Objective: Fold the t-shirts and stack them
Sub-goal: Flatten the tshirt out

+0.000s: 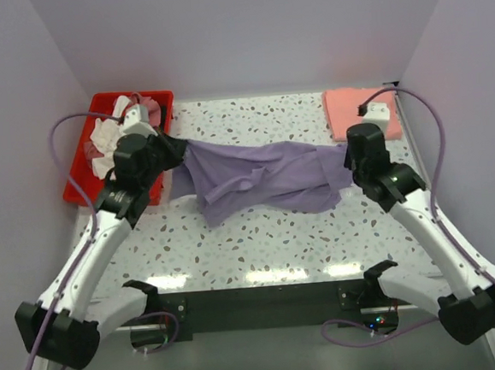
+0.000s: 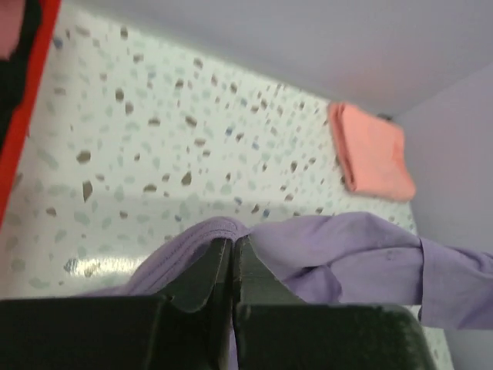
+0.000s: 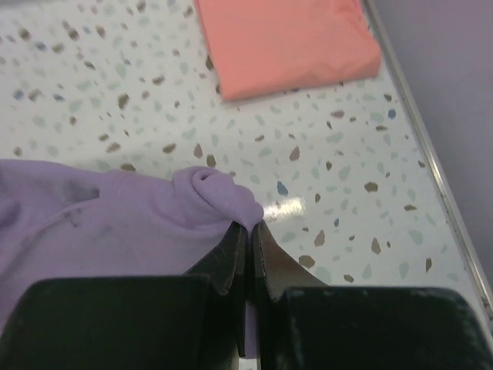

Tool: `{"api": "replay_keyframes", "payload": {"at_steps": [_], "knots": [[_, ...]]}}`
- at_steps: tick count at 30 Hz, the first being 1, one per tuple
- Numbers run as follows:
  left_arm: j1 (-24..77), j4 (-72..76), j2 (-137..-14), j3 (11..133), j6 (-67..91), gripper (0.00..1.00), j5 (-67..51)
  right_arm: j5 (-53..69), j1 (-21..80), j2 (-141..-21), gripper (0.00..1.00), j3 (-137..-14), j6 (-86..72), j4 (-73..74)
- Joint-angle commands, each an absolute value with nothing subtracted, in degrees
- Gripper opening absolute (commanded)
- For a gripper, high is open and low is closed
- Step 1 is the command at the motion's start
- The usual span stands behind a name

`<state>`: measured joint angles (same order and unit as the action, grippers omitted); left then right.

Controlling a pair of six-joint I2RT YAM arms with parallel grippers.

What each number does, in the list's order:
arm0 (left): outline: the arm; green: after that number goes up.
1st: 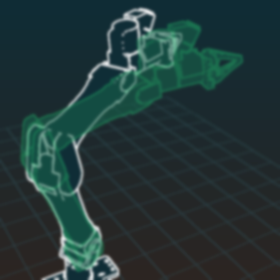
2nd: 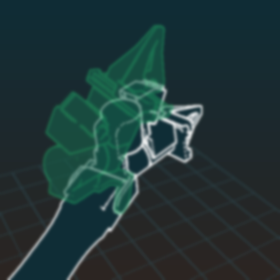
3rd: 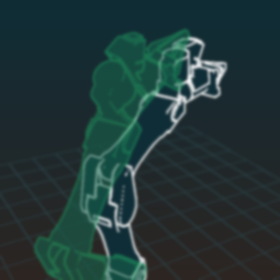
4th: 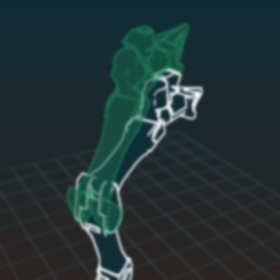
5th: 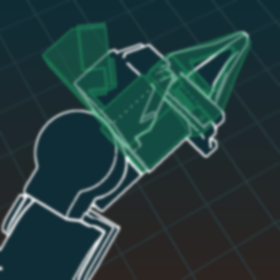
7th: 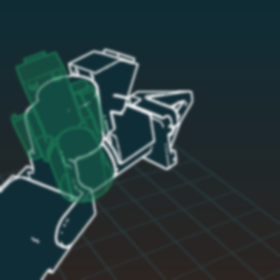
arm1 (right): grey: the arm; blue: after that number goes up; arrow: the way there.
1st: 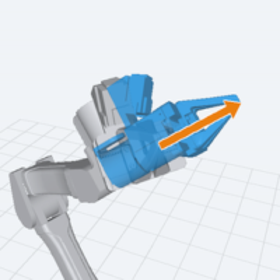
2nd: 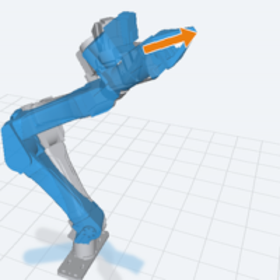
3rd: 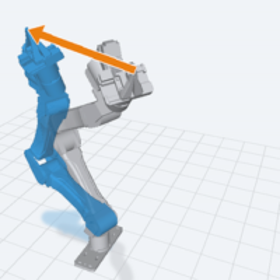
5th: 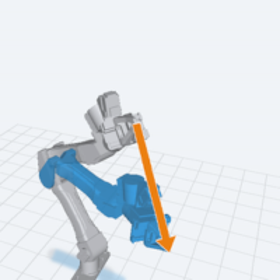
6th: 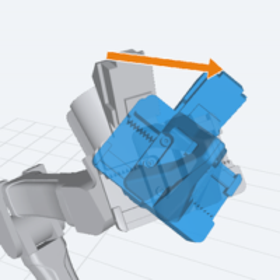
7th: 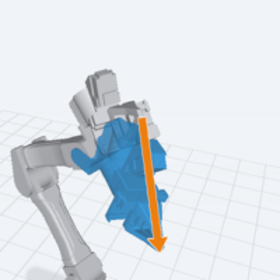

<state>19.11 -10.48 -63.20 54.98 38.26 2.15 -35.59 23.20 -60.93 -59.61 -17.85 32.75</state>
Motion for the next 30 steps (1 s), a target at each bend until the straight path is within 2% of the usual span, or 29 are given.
{"api": "replay_keyframes", "payload": {"at_steps": [1,9,19,26,30], "knots": [[18.28,-11.51,-54.25,61.51,36.39,0.0,9.75,-38.86,23.03,-53.63,0.0,-67.84,-15.3,32.87],[18.28,-9.49,-41.76,71.97,34.02,0.0,10.55,-34.99,22.94,-40.53,0.0,-79.52,-13.1,33.4],[18.28,-14.41,-37.36,83.41,31.81,0.0,13.97,-28.57,23.03,-33.32,0.0,-90.96,-11.6,36.82],[18.28,-13.88,-38.05,77.62,34.45,0.0,13.27,-26.8,23.03,-33.66,0.02,-87.02,-14.15,40.51],[18.28,-15.38,-41.82,67.17,36.73,0.0,17.66,-27.07,23.11,-34.71,0.06,-74.67,-18.7,42.01]]}}
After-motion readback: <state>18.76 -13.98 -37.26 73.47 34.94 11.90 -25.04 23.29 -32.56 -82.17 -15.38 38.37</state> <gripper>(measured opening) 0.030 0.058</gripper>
